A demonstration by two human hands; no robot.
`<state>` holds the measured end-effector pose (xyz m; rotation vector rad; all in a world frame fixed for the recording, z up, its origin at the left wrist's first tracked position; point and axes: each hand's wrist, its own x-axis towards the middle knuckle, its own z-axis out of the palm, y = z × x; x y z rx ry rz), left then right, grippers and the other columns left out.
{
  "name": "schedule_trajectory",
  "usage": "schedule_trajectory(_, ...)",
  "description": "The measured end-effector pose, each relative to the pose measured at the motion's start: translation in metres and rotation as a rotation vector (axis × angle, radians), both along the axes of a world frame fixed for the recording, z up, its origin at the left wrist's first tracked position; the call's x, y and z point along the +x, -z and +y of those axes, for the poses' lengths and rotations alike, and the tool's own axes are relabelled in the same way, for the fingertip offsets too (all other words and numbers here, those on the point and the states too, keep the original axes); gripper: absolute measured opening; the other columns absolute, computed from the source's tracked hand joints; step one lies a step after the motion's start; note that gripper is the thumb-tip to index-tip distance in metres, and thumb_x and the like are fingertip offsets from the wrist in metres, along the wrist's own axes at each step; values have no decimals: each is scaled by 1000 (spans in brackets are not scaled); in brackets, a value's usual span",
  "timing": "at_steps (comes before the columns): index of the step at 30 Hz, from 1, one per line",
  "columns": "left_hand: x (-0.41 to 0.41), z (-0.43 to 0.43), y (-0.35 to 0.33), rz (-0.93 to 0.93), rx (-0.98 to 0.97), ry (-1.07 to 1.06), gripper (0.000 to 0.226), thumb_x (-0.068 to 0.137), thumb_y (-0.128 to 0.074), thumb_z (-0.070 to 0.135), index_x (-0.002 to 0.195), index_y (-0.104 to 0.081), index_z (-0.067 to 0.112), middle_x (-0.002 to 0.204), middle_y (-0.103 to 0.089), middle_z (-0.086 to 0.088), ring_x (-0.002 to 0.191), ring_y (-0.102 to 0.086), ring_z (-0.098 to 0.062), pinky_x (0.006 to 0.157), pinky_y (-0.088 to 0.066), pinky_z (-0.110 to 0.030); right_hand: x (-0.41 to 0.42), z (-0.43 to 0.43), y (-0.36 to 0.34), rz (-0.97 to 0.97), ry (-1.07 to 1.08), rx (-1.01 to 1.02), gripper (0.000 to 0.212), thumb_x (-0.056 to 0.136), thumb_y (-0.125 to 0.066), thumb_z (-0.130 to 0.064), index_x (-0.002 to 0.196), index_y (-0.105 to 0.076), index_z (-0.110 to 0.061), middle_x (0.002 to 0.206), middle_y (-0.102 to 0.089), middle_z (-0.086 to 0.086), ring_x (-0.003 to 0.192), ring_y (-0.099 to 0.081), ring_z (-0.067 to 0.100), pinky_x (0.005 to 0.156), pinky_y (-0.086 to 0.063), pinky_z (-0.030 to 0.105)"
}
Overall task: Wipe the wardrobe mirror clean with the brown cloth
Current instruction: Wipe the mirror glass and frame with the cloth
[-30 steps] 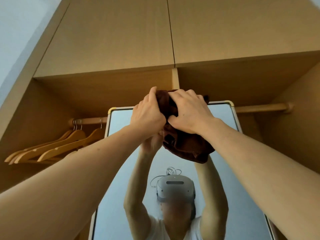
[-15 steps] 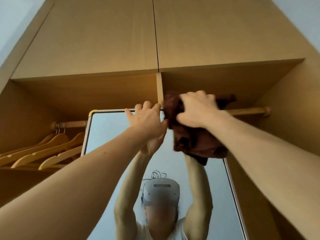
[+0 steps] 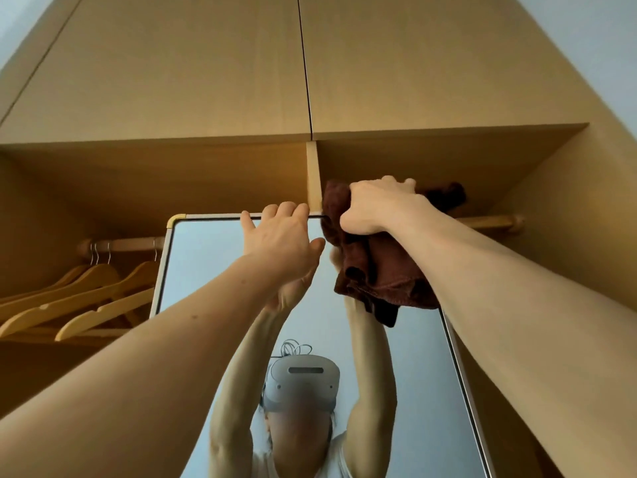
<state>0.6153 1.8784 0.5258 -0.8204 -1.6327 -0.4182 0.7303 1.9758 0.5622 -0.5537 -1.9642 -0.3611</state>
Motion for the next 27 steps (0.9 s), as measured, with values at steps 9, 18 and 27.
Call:
schedule_trajectory(9,-3,1,3,47,14,-22,60,93,-38,52,143,-29,20,149,-34,-2,138,-26,-28,111,-12,-63,5,45,8,227,-412,-235,49,77,-50,-48,123,-48,-31,115,-48,5,119,-35,36,90,-36,45)
schedule_trajectory(18,5,6,1,13,-9,-101,69,85,-39,67,144,-24,34,138,-39,-10,129,-33,-37,104,-17,-68,-1,75,73,620,-610,-312,73,82,-62,-36,145,-27,-27,135,-38,7,116,-48,31,91,-39,34)
schedule_trajectory(27,22,3,-2,-116,-83,-132,70,86,-53,59,144,-25,31,144,-34,-14,133,-29,-40,101,-29,-63,3,71,125,738,-839,-413,62,83,-65,-28,138,-36,-26,130,-46,1,103,-50,13,85,-40,27)
